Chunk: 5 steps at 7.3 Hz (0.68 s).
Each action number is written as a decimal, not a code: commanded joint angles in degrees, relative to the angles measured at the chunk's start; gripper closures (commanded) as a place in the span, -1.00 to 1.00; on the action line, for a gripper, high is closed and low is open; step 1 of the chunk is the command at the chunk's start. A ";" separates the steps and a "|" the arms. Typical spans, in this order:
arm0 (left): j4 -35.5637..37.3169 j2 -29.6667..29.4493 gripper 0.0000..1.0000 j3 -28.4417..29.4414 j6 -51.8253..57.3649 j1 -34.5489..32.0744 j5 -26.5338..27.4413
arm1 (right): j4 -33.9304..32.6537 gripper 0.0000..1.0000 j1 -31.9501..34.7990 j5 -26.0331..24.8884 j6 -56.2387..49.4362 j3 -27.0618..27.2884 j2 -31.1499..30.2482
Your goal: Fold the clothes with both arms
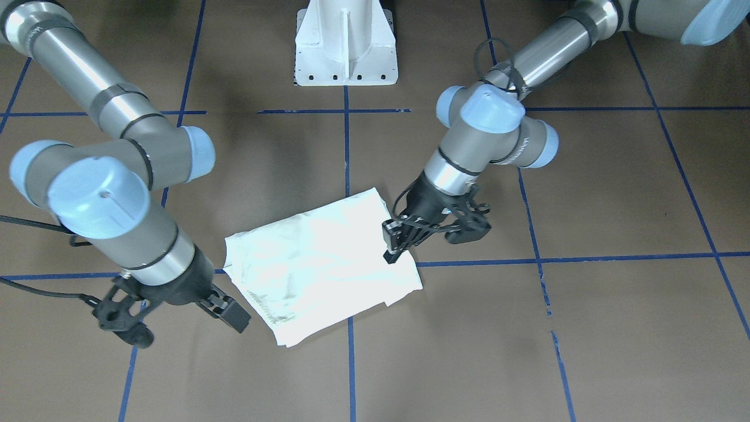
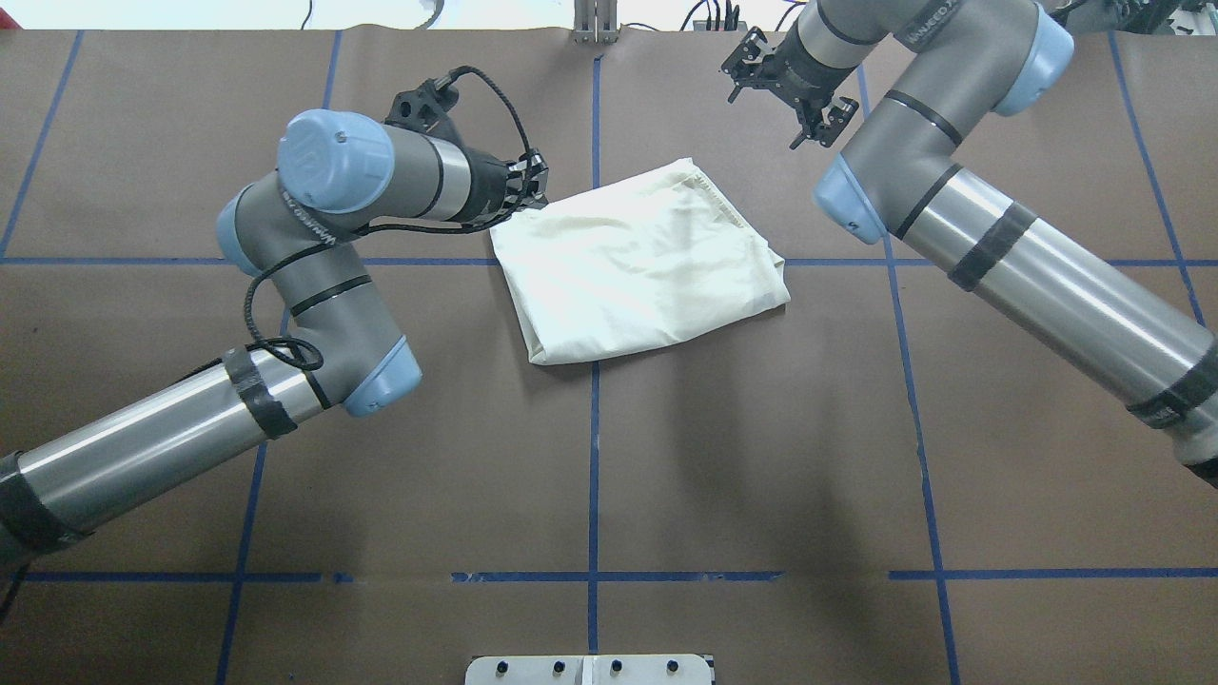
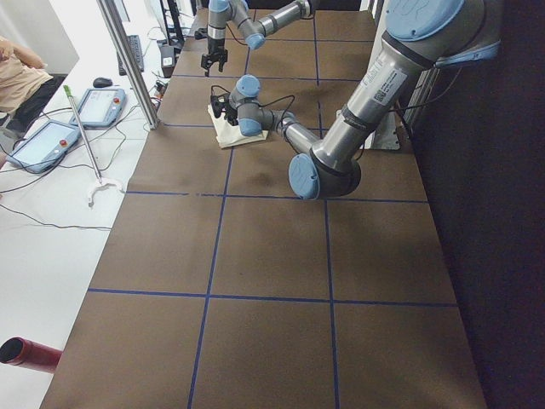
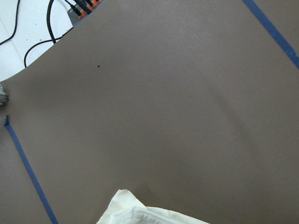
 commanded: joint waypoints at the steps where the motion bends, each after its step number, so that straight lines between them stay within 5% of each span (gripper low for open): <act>1: 2.46 -6.07 1.00 7.55 10.61 3.64 -0.07 | 0.02 -1.00 0.89 0.91 -1.79 1.98 -2.36; 5: -3.29 -17.77 1.00 26.54 18.40 4.71 -0.77 | 0.20 -1.00 0.98 0.91 -2.67 2.94 -4.29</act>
